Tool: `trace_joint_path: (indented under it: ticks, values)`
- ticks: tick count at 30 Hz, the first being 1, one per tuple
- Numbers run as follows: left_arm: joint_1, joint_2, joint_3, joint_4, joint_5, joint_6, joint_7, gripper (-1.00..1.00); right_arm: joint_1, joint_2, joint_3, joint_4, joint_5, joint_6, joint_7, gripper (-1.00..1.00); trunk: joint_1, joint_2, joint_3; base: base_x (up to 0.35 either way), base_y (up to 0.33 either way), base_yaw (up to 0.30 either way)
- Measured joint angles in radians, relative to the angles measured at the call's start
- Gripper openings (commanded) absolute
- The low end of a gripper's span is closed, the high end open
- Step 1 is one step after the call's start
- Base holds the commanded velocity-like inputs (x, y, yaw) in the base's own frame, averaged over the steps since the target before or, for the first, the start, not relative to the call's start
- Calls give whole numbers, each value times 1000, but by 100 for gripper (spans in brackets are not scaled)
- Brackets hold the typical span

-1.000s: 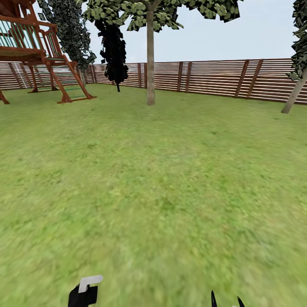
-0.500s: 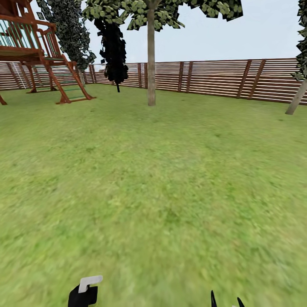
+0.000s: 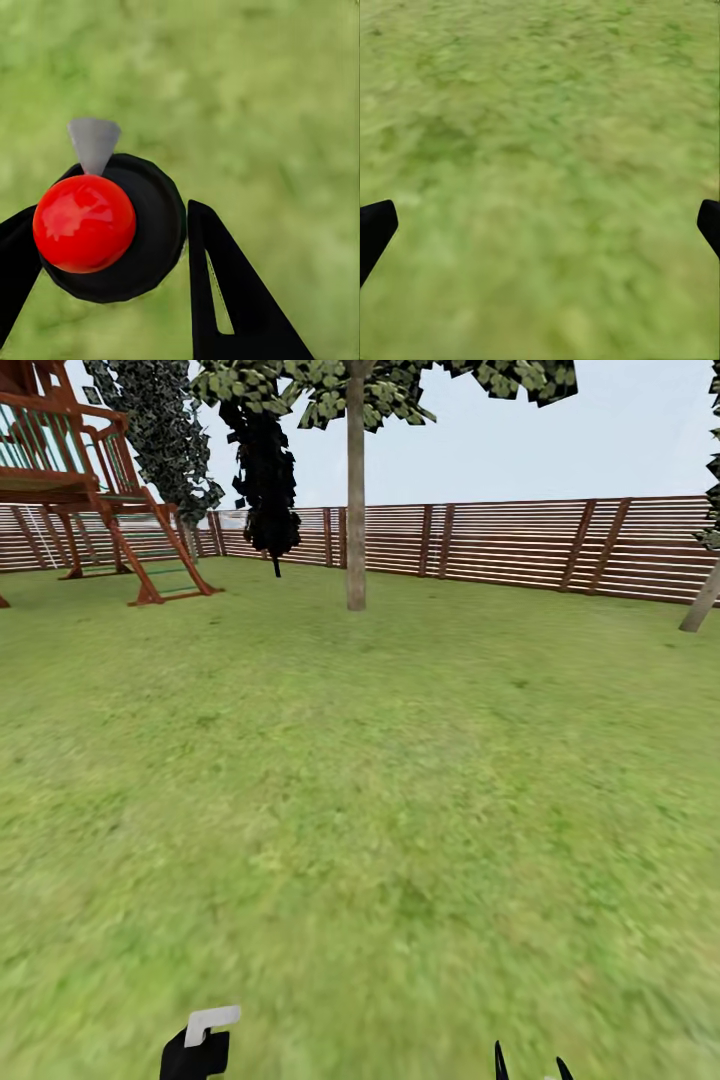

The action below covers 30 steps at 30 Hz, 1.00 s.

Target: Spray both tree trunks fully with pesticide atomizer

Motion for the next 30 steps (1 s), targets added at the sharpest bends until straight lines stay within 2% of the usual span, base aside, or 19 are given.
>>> trace_joint_path:
  ticks: [30]
  values:
    - [0,1,1,0,1,-1,1,-100,0,0,0,0,0,0,0,100,0,0,0,341,33,0]
